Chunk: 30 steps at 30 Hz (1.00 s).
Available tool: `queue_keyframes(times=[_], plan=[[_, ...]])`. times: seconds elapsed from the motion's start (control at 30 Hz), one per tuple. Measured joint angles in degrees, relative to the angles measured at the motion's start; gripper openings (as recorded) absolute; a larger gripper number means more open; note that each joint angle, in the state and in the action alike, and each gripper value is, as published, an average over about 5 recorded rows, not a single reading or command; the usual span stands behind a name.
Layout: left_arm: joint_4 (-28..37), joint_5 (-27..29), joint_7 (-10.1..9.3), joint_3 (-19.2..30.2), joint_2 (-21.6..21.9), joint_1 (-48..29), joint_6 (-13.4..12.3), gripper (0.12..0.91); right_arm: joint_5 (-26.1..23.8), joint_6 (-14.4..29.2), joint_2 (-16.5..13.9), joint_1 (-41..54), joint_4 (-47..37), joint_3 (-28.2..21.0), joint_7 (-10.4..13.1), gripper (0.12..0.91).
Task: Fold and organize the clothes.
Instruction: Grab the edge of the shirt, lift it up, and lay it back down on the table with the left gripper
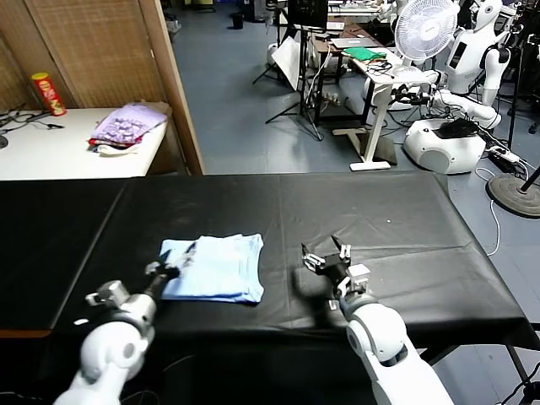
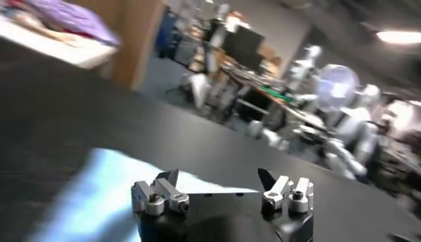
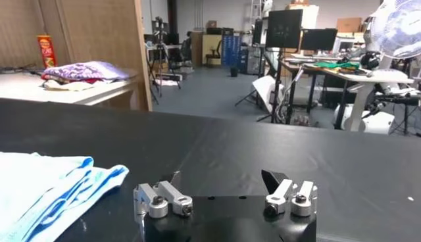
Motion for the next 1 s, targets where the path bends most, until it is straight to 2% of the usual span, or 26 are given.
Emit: queue_keyframes(times=[0.13, 0.3, 0.47, 0.57, 0.8, 0.9, 1.0], plan=[[2.3, -3.2, -0.33, -2.1, 0.6, 0.1, 0.7, 0.798, 0.0, 0.0, 0.0, -0.1, 0.0, 0.0, 0.0, 0.798], [3.9, -11.0, -1.31, -3.6, 0.6, 0.5, 3.2, 0.798, 0.0, 0.1, -0.2, -0.1, 0.1, 0.1, -0.1, 0.798], [4.6, -14.3, -1.56, -3.9, -0.1, 0.5, 3.6, 0.775, 0.1, 0.2, -0.2, -0.1, 0.2, 0.2, -0.1, 0.798], [4.9, -15.0, -1.71, -3.9, -0.2, 0.4, 3.6, 0.667, 0.1, 0.2, -0.2, -0.1, 0.3, 0.3, -0.1, 0.798], [4.3, -14.2, -1.87, -4.1, -0.2, 1.0, 3.2, 0.271, 0.0, 0.1, 0.0, -0.4, 0.6, 0.5, 0.1, 0.798], [3.5, -9.4, -1.90, -4.0, -0.2, 1.4, 2.9, 0.159, 0.0, -1.3, 0.2, -0.7, 1.3, 0.5, 1.1, 0.798], [2.9, 0.2, -1.26, -4.0, 0.3, 1.9, 2.5, 0.150, -0.1, -3.7, 0.4, -1.1, 2.3, 0.6, 2.3, 0.798]])
